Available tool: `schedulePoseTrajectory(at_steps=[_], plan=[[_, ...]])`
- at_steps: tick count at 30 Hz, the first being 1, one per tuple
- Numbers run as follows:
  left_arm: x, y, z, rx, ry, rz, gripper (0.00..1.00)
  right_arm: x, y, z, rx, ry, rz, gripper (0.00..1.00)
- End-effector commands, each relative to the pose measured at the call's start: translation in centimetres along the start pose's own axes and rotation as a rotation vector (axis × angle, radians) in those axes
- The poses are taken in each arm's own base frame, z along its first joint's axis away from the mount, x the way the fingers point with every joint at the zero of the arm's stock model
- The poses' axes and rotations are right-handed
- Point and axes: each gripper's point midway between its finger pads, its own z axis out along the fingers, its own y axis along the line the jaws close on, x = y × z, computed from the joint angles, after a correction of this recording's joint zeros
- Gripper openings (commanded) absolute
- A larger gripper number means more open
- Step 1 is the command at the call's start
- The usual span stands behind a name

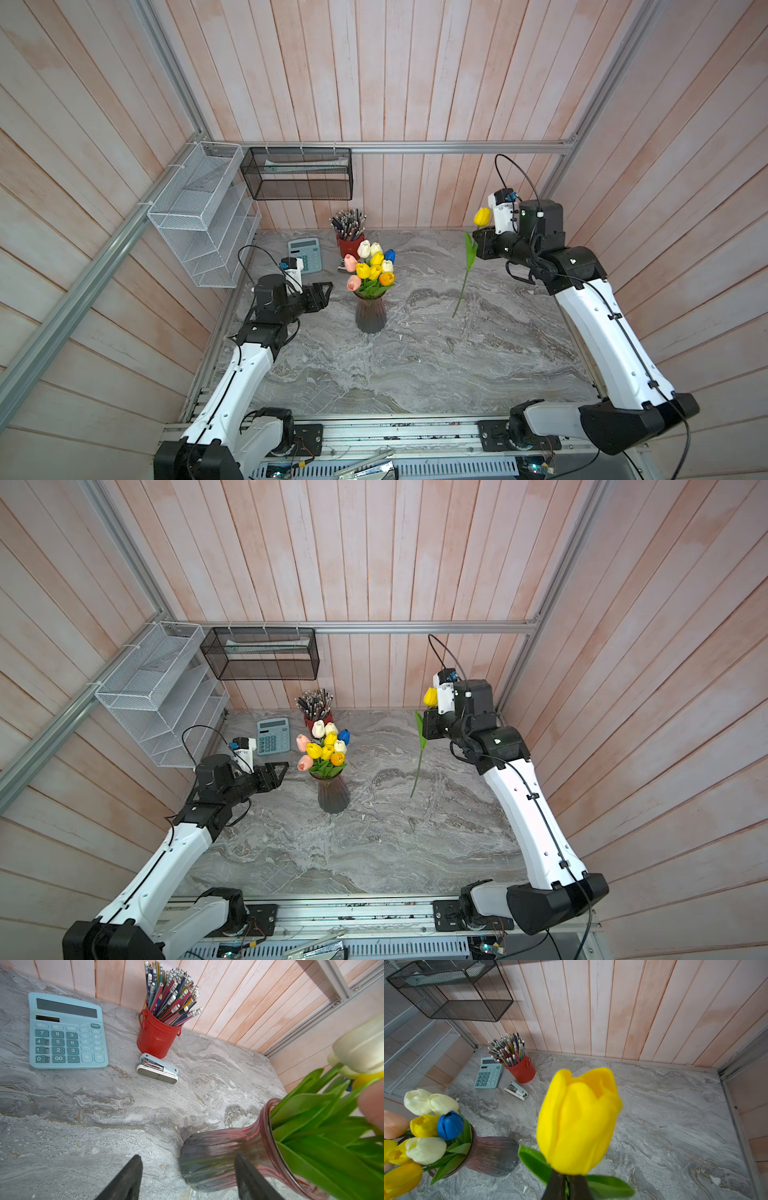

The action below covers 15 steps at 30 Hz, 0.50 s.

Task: Pick out yellow flowers from the vase
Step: Place the flower at the center of the board.

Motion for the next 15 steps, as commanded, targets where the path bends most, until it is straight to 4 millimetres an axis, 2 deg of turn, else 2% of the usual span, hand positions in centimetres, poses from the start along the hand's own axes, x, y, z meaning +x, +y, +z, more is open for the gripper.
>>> schedulePoseTrajectory(at_steps=[1, 8, 15], plan=[[-0.5, 0.1, -0.2, 0.001, -0.029, 0.011, 0.70, 2.3, -0.1, 1.5, -0.073, 0.134, 0.049, 0.05], [-0.5, 0.1, -0.4, 0.014, -0.045, 0.003, 0.71, 6.0, -5.1, 5.9, -0.041, 0.292, 0.120, 0.05], [0.3, 0.4, 0.1, 0.043, -0.050, -0.032, 0.73, 9.7, -6.6, 10.0, -0.098, 0.443, 0.157, 0.05]])
